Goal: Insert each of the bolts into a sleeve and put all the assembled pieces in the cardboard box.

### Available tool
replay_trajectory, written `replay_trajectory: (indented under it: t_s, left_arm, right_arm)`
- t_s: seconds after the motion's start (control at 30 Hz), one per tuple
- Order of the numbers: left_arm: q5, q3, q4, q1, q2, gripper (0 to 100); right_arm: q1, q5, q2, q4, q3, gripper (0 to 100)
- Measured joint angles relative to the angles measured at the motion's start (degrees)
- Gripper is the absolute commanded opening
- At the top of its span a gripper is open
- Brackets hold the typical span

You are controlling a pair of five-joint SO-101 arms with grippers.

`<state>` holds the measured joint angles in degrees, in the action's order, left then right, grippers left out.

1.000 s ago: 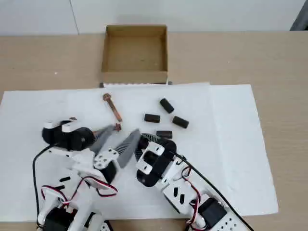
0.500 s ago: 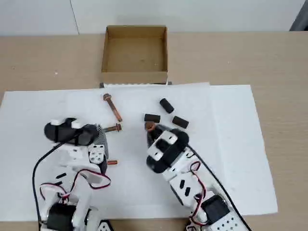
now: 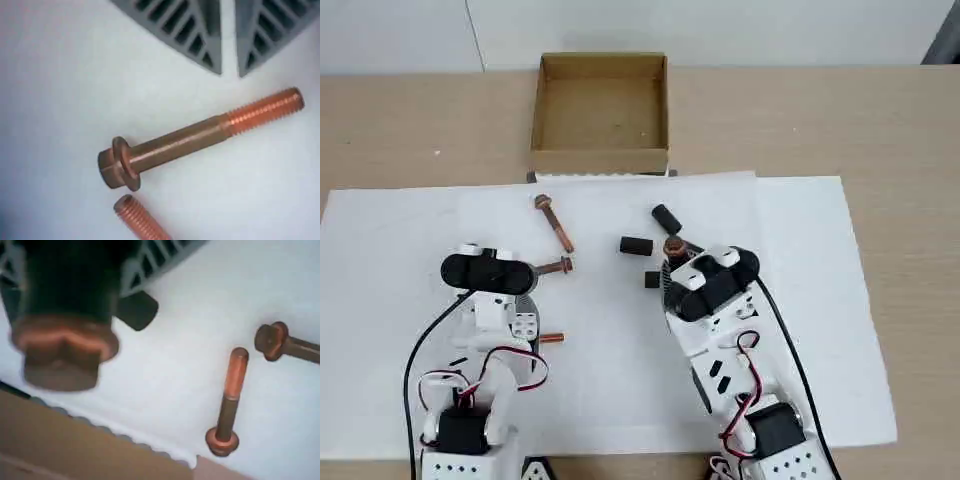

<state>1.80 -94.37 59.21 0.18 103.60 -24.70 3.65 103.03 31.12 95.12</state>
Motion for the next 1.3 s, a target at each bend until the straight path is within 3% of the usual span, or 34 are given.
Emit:
replay_trajectory:
  t_s: [0.33,0.9,1.3]
  left_arm:
    - [-0.18,-0.09,0.0,0.0,0.0,1]
    - [-0.18,-0.09,0.0,0.0,0.0,1]
    - [-0.18,-0.09,0.0,0.0,0.0,1]
  right_arm:
    - [0.35,-0.35,0.0,0.44,0.0,0.2]
    - [2.99,-8.26,-0.44,14.59,-14.42,0.2]
    - [3.25,-11.6,-25.05,14.59,-34.46,0.2]
